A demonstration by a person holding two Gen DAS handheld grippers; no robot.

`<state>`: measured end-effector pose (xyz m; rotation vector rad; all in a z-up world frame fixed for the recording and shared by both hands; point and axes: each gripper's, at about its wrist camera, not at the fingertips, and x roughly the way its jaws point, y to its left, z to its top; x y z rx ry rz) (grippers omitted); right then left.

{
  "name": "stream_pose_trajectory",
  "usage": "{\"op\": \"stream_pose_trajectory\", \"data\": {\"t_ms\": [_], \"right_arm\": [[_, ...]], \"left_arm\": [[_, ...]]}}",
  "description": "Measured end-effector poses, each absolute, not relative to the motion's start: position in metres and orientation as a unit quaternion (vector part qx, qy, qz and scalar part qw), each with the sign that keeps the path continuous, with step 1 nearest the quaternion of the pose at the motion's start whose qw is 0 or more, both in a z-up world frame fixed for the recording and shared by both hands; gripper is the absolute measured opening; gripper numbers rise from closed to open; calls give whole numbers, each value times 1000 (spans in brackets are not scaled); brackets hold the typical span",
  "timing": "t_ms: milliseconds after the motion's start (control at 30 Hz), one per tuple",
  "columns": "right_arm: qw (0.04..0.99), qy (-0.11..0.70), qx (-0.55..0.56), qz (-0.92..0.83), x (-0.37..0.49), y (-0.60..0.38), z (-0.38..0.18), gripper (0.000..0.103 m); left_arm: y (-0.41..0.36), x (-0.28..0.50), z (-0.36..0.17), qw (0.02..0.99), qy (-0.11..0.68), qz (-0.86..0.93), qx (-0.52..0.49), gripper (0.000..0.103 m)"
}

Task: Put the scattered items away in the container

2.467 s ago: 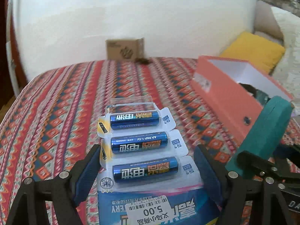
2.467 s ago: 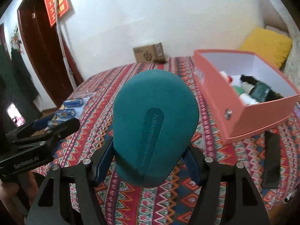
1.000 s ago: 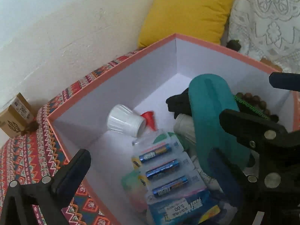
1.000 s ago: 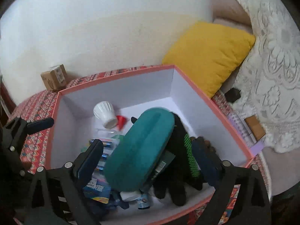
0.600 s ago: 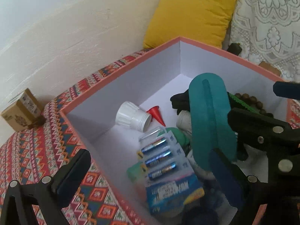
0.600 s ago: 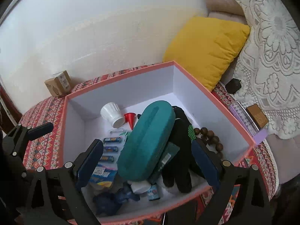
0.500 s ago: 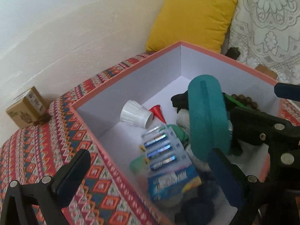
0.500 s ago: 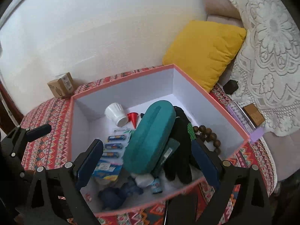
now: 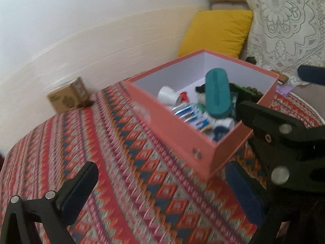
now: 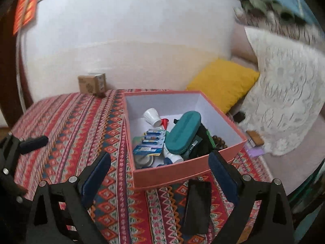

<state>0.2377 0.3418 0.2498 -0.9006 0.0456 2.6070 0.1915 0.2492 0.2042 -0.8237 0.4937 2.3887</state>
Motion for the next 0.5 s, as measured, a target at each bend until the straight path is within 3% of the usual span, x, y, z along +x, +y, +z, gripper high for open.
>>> {"op": "stream_pose_trajectory", "data": {"t_ms": [200,500], "right_arm": [[171,-32,-315,933,253,272,252,100],[136,32,-310,941,257,214,251,100]], "left_arm": [[196,205,204,254,158,902,-313,103],[115,211,217,209,107,923,-304,103]]}}
